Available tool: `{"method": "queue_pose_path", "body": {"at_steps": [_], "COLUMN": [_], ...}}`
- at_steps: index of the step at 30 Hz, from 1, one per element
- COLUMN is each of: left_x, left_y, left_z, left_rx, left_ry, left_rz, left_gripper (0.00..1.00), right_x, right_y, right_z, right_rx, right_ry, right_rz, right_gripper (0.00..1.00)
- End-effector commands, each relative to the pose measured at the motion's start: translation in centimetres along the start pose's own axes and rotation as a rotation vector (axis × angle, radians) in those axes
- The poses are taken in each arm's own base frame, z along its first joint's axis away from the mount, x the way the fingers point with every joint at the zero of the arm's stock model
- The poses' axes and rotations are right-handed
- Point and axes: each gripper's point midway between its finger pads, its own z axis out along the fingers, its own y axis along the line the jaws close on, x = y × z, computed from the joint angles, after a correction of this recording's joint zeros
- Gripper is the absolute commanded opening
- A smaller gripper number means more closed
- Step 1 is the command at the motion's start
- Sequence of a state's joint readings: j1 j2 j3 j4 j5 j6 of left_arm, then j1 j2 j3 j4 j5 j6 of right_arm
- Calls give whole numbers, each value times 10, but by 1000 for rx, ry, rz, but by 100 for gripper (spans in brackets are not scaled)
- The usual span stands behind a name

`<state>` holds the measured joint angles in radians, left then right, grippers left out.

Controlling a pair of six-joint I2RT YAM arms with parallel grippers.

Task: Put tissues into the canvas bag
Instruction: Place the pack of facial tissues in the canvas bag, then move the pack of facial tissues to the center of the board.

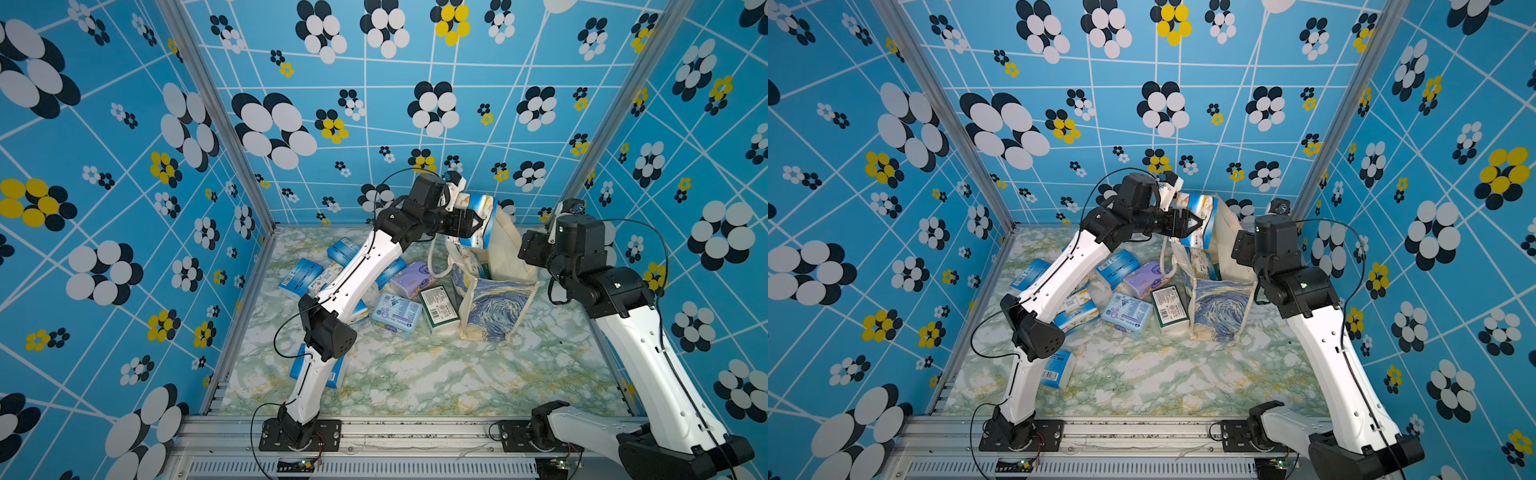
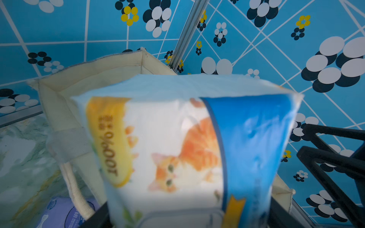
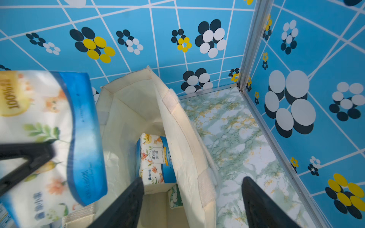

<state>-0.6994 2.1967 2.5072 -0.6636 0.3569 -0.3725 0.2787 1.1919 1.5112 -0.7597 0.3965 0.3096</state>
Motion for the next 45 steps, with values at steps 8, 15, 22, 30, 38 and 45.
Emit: {"method": "queue_pose_path", "body": {"at_steps": [8, 15, 22, 30, 38, 45], "left_x": [49, 49, 10, 22, 68, 71], "left_y": [14, -8, -10, 55, 98, 114], "left_z": [30, 38, -3, -76, -134, -205], "left_rx": [-24, 89, -16, -299, -342, -475], "left_ry": [159, 153, 41, 113, 83, -83], "left_rz": [-30, -2, 85, 45, -125, -149], "left_gripper": [86, 99, 96, 88, 85, 86], "right_x": [29, 37, 48, 29, -1, 10], "right_y": [-5, 1, 18, 35, 69, 141], "right_z": [40, 50, 62, 41, -14, -72], "right_rx": [-24, -60, -139, -272, -508, -752], "right_ry": [123, 155, 207, 135, 15, -19], "right_rz": [87, 102, 114, 97, -63, -331], "right_gripper": [81, 81, 81, 80, 79, 79]}}
